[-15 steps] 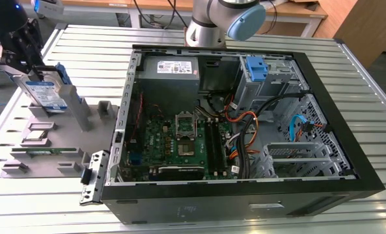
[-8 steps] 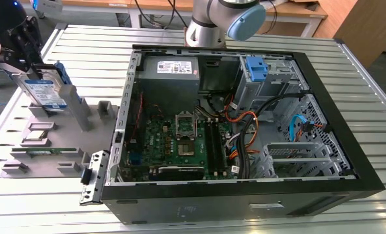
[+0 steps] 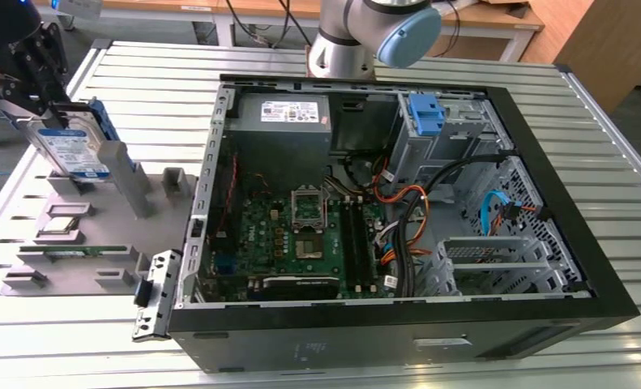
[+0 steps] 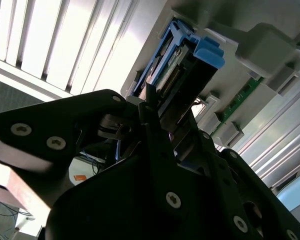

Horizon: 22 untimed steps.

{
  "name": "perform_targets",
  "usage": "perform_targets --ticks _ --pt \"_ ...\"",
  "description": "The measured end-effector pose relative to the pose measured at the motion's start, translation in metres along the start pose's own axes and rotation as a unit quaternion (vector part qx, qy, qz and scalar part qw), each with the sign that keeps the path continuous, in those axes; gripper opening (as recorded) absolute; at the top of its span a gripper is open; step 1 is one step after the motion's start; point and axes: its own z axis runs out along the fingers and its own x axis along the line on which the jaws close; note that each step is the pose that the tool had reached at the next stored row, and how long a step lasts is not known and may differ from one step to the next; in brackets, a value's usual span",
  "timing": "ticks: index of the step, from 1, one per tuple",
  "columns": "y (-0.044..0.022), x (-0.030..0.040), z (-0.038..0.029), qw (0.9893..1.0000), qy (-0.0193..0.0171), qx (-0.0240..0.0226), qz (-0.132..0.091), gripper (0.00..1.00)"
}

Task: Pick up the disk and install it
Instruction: 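Pick up the disk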

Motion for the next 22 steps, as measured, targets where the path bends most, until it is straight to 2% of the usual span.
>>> perform_targets --ticks 6,22 --pt "0.0001 -0.0001 -0.0016 1.0 0.0 0.0 0.0 0.35" --pt "0.0003 -0.0006 -0.0119 1.0 0.0 0.0 0.0 0.35"
